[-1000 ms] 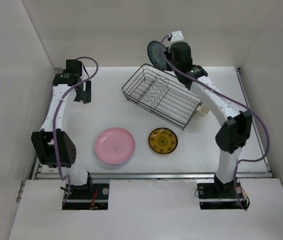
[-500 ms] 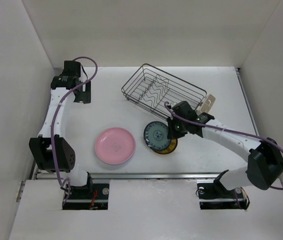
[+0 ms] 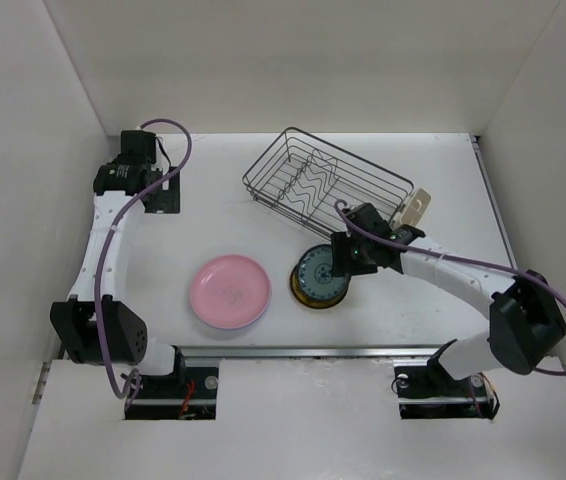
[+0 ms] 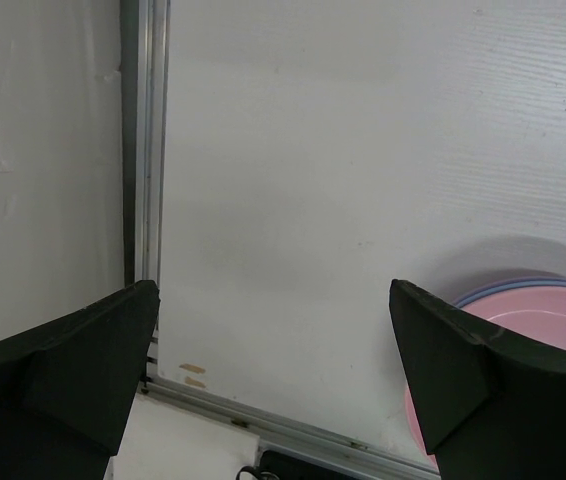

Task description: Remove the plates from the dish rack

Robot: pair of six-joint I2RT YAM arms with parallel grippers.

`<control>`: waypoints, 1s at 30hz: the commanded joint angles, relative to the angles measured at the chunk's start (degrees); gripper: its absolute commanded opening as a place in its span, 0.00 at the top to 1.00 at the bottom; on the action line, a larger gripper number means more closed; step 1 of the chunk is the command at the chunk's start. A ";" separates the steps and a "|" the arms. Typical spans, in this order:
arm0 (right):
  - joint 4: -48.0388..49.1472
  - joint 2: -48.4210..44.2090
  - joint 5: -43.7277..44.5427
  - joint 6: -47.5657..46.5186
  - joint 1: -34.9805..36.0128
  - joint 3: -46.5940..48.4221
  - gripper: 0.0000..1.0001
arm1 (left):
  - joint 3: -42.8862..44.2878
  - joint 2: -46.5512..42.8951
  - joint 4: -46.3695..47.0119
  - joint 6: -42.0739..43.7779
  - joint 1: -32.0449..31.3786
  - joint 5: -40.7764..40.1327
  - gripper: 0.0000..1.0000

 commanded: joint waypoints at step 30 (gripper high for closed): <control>-40.64 -40.35 50.22 17.66 2.69 26.32 0.00 | -12.47 -27.27 -11.21 2.67 -0.06 -3.45 0.00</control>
